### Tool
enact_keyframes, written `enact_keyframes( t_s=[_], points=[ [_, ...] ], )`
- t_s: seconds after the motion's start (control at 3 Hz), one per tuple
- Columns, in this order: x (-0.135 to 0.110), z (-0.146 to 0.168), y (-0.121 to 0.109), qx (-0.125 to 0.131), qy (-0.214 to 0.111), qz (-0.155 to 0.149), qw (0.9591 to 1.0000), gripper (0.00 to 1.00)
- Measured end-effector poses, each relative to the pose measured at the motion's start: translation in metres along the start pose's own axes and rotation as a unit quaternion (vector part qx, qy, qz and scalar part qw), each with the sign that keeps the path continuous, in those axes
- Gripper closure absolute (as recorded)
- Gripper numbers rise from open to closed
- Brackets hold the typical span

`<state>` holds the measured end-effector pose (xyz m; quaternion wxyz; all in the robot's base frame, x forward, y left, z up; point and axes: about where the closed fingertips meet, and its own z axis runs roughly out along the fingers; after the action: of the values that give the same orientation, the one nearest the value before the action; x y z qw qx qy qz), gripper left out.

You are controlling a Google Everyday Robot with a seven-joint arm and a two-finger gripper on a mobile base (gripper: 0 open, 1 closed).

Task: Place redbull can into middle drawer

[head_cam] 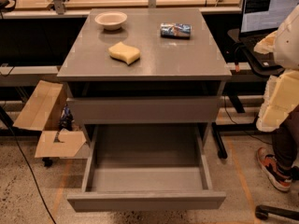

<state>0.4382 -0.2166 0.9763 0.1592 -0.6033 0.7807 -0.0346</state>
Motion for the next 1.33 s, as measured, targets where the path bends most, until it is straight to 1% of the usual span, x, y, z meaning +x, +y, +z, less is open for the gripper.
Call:
enact_keyframes(
  t_s=[0.33,0.67,1.0,1.33],
  points=[
    [0.001,-0.002,-0.014,0.01,-0.003,0.001,0.9999,0.0],
    [0.002,-0.007,-0.041,0.029,-0.004,-0.014,0.9995,0.0],
    [-0.001,-0.007,-0.077,0.046,-0.011,-0.033,0.9983,0.0],
    [-0.014,-0.01,-0.123,0.07,-0.032,-0.05,0.9957,0.0]
  ],
)
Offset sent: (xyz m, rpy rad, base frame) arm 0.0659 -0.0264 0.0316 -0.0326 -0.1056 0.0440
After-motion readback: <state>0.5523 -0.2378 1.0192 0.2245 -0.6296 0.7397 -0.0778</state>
